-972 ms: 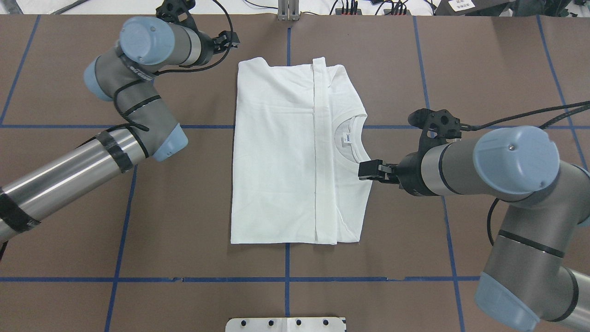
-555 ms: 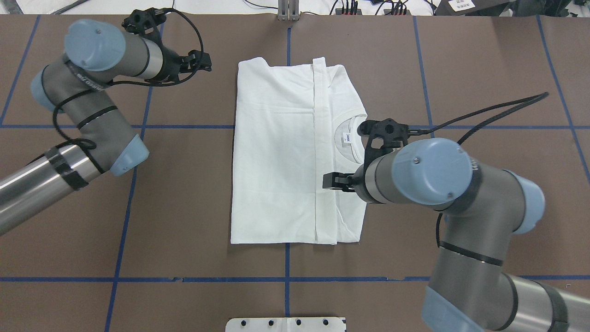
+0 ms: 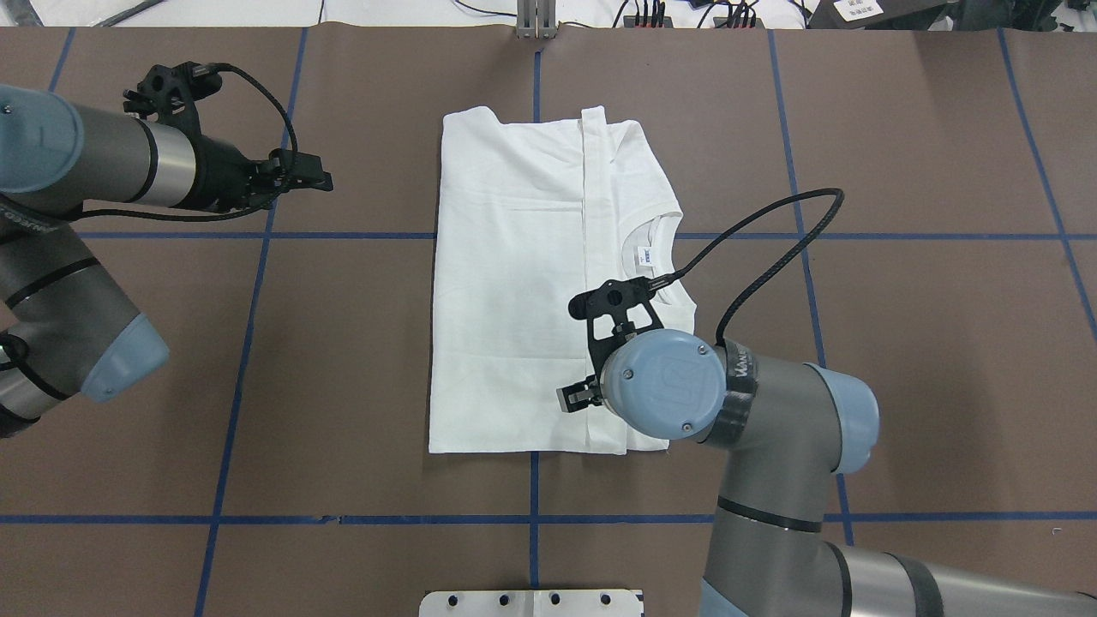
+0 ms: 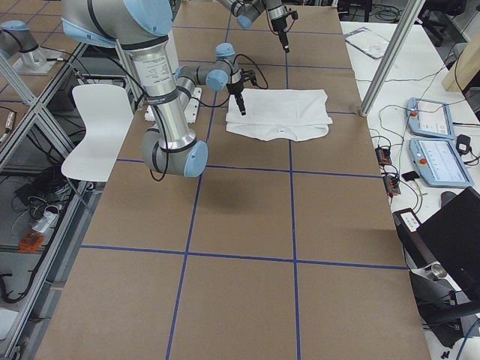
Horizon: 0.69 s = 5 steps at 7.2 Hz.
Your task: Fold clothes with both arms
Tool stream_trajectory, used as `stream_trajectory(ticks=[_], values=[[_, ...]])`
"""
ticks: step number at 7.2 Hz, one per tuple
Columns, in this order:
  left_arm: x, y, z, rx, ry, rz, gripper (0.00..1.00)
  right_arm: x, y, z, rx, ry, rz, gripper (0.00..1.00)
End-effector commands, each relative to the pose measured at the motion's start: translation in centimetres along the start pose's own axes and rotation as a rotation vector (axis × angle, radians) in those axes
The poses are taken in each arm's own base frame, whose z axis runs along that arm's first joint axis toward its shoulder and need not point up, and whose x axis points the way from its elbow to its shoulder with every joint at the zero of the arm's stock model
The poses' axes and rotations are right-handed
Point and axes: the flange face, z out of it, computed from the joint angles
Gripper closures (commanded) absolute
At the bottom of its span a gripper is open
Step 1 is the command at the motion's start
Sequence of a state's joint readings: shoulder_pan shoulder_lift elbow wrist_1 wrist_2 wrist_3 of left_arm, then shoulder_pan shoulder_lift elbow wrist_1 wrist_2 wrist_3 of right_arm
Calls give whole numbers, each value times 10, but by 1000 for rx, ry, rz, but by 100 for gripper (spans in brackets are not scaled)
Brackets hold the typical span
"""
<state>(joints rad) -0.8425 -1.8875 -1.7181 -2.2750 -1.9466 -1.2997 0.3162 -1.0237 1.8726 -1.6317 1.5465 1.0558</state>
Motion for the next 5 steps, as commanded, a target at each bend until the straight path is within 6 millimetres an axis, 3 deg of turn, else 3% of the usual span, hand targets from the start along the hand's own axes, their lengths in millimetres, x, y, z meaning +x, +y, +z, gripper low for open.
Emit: stream_trajectory(ticks=[1, 5], values=[[-4, 3, 1, -9, -5, -2, 0, -39, 1, 24, -21, 22, -37, 0], [-1, 3, 5, -13, -6, -5, 0, -35, 28, 41, -64, 70, -64, 0]])
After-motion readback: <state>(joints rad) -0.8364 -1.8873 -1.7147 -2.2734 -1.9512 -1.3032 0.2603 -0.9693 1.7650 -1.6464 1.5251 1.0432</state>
